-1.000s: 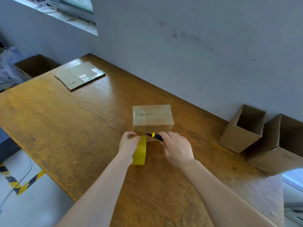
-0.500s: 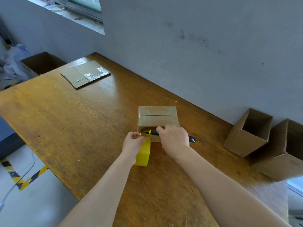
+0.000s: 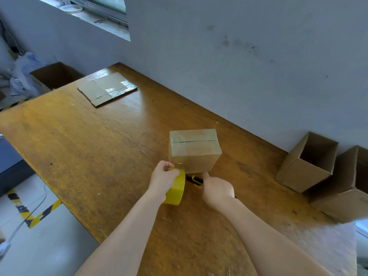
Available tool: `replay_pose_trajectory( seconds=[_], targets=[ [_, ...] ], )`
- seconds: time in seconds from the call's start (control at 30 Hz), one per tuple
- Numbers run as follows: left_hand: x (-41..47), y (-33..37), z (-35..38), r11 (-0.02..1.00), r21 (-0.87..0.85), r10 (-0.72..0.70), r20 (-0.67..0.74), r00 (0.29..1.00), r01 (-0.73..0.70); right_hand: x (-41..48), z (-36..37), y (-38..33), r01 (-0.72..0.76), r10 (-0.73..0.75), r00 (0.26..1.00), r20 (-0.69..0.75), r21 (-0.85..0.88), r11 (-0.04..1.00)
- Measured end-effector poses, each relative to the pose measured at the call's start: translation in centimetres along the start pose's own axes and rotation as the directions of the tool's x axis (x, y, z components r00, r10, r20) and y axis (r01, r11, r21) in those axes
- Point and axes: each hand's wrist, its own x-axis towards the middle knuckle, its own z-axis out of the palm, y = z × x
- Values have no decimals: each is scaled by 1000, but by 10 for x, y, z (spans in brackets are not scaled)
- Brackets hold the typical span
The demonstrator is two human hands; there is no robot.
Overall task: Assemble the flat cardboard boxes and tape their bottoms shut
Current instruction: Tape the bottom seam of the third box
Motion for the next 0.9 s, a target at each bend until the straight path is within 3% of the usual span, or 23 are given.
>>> replay_pose_trajectory(
  seconds=[0.1,0.2,0.23,0.3,0.37,0.4,0.43,0.63,0.9],
  targets=[
    [2,2,-1,1000,13,7,1,1000,-7,-9,31,12,-25,2,985,173,131,991],
    [1,5,-2,999,32,3,3,1000,-3,-11,42,21,-25,14,977,213,49,998],
    [1,5,-2,999,34,4,3,1000,-4,-9,39,20,-3,2,991,137,4,1000],
    [2,5,-2,1000,29,7,0,1000,-7,-4,25,14,83,-70,971,-228,45,996],
    [4,5,-2,1000,21,11,-10,1000,-11,5,1,2,211,-128,790,-599,70,975],
    [4,5,-3,1000,25,14,-10,1000,-13,10,-10,-6,258,-152,704,-694,50,965],
    [3,5,-3,999,28,17,-8,1000,-17,17,-20,-14,286,-182,669,-721,23,958],
    [4,4,-6,998,50,32,13,999,-32,55,-25,-32,257,-241,780,-578,-54,965],
    [5,1,-10,996,86,25,80,996,-32,67,-16,-35,217,-205,776,-596,-52,975]
  ],
)
